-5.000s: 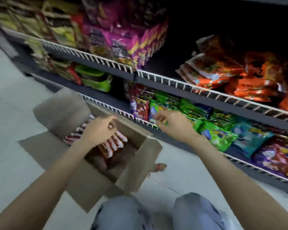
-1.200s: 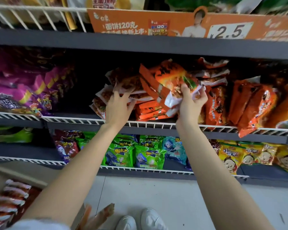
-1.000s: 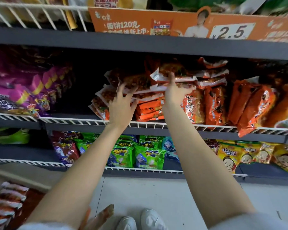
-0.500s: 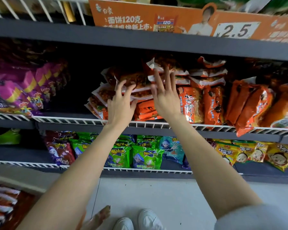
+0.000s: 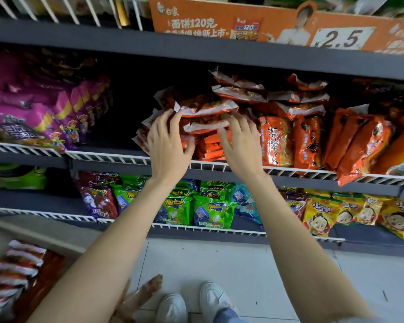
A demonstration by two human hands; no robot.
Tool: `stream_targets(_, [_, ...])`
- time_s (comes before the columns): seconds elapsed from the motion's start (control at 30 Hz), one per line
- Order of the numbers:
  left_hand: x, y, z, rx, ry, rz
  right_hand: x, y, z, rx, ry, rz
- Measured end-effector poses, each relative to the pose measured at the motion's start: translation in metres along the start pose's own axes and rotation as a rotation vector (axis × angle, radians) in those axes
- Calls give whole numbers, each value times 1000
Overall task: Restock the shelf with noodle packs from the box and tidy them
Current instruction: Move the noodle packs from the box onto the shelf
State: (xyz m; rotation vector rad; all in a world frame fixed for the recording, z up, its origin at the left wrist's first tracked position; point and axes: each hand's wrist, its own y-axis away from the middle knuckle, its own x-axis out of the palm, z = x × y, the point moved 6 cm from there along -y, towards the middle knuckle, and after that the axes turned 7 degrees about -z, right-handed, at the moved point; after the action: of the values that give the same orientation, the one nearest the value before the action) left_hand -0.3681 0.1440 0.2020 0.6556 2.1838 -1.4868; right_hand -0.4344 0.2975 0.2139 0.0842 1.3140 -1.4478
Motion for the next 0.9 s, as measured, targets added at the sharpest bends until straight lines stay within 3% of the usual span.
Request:
stream_targets(0.2, [-101,45,43,83,135,-11,-17,84,97,-156,-149,-9])
stream_targets(0.33, [-166,97,112,56,98,173,3,119,186,-344,-190,89])
stream_targets(0.43, [-201,146,186,-192,-12,512,47,145,248,-377,-224,445])
stream_targets(0.53, [-238,195,247,-413,-157,668,107,182,293,-511,-116,712])
stream_targets(0.7, [-271,266,333,-717,-207,485,200,244,339,-667,-97,985])
stream_targets(0.83, [-276,326,402,-984,-362,405,271,281,360,-742,-105,1065])
stream_targets(0.9, [-273,341,426,-1031,-441,385,302,293,371,-754,-111,1078])
